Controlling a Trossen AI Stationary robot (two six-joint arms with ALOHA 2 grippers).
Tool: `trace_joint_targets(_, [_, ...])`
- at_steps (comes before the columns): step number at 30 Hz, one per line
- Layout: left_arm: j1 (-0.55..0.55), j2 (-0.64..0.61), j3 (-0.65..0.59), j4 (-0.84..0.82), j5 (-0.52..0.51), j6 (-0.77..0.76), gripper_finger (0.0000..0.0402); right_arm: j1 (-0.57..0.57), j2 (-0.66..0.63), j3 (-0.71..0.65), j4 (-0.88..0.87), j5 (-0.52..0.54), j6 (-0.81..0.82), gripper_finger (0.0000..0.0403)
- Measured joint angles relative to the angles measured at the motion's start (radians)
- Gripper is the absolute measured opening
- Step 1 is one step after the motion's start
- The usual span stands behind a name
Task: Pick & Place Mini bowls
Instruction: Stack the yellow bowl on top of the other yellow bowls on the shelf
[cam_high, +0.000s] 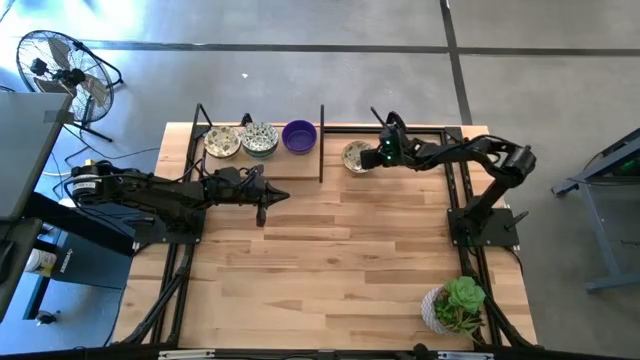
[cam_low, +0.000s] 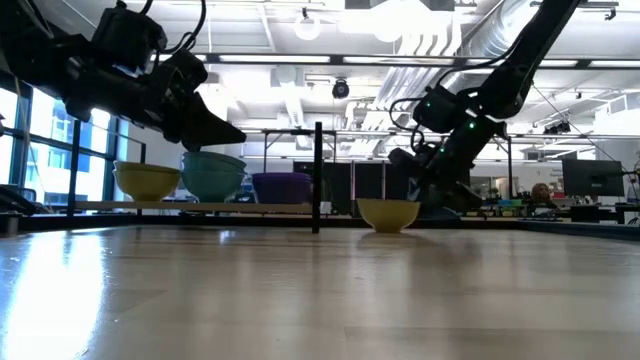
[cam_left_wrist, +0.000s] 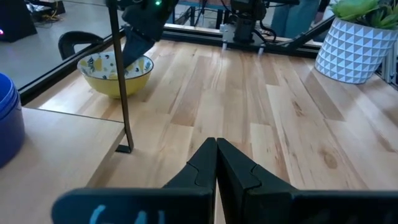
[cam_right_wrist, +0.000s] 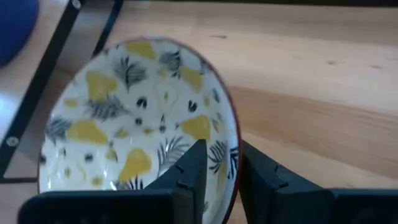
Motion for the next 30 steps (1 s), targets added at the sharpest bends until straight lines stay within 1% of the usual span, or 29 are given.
trace_joint_targets(5, [0.0,0.0,0.0,0.0,0.013,-0.009,0.0001,-0.001,0.008,0.004,0.02,-0.009,0.0,0.0032])
trace_joint_targets(8, [0.0,0.0,0.0,0.003,0.015,-0.009,0.0001,-0.001,0.009,0.003,0.033,-0.04,-0.009,0.0011])
trace_joint_targets(10, [0.0,0.0,0.0,0.016,0.027,-0.009,0.0001,0.0,0.009,0.003,0.04,-0.058,-0.011,0.001])
trace_joint_targets(13, [0.0,-0.003,0.001,0.023,0.048,-0.009,0.0001,0.005,-0.021,0.003,0.025,-0.077,-0.012,0.0024])
trace_joint_targets(17, [0.0,-0.007,0.001,0.024,0.048,-0.009,0.0001,0.037,-0.14,0.003,-0.047,-0.08,-0.047,0.0031])
trace_joint_targets(20, [0.0,-0.007,0.001,0.025,0.048,-0.009,0.0001,0.098,-0.243,0.003,-0.159,-0.047,-0.047,0.0025])
trace_joint_targets(23, [0.0,-0.007,0.001,0.024,0.04,-0.009,0.0001,0.203,-0.304,0.003,-0.243,0.024,0.0,0.0022])
trace_joint_targets(27, [0.0,-0.007,0.001,0.024,0.021,-0.002,0.0001,0.372,-0.293,0.003,-0.287,0.136,0.101,0.0021])
trace_joint_targets(30, [0.0,-0.007,0.001,0.025,0.021,0.008,0.0001,0.474,-0.249,0.003,-0.223,0.182,0.174,0.0021])
